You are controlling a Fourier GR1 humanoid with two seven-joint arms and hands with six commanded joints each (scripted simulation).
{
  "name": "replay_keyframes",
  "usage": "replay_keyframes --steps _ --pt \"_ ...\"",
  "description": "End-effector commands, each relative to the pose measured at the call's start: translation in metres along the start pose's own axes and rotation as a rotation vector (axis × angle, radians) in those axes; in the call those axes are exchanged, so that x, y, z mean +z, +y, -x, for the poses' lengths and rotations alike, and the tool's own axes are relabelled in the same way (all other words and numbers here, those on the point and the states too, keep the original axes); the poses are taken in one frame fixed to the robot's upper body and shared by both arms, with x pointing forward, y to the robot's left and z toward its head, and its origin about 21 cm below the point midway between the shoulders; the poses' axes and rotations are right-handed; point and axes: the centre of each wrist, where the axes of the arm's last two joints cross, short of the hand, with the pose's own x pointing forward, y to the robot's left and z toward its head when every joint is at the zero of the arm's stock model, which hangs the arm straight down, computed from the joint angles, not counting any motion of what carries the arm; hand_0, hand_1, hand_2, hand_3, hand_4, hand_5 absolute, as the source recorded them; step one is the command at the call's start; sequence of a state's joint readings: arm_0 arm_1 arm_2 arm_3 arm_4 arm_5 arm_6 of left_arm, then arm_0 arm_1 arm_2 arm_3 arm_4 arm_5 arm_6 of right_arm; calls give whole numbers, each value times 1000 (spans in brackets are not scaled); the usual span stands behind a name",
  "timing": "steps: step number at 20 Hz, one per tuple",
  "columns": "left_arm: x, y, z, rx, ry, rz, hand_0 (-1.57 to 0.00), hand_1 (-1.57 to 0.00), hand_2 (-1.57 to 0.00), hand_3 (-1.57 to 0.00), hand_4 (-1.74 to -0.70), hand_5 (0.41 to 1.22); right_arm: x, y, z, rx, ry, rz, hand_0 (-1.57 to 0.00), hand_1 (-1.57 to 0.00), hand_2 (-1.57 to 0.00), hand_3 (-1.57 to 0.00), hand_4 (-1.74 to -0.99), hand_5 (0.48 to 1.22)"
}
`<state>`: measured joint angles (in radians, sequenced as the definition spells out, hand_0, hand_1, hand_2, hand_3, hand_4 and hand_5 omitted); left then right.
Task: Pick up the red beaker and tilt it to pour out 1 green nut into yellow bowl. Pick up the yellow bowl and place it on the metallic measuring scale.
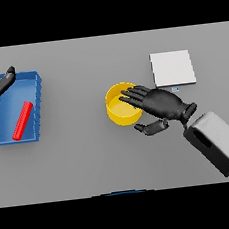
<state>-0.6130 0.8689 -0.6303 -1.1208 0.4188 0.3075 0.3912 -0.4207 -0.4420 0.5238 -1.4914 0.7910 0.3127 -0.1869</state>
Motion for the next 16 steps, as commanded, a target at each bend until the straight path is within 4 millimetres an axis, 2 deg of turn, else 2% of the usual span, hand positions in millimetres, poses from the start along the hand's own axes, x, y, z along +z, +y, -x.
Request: replay_keyframes --steps 1,3,6,13,16 --pt "0 -2 0 3 4 6 0 0 0 0 -716 682 -4 -3 1 27 -17 -24 1 1 1 1 -1211 704" --pt "0 -3 2 14 3 10 0 0 0 0 -720 687 -20 1 1 73 -30 -95 1 1 1 1 -1215 704" --pt "0 -2 5 20 1 12 1 1 1 1 -722 688 -33 -2 2 131 -25 -187 1 1 1 1 -1223 704" --pt "-1 1 8 24 10 9 1 1 1 1 -723 684 -60 -2 1 223 -8 -324 1 1 1 1 -1266 720" --pt "0 1 8 26 -4 9 1 1 1 1 -716 686 -64 -2 -1 227 -13 -371 1 1 1 1 -1281 740"
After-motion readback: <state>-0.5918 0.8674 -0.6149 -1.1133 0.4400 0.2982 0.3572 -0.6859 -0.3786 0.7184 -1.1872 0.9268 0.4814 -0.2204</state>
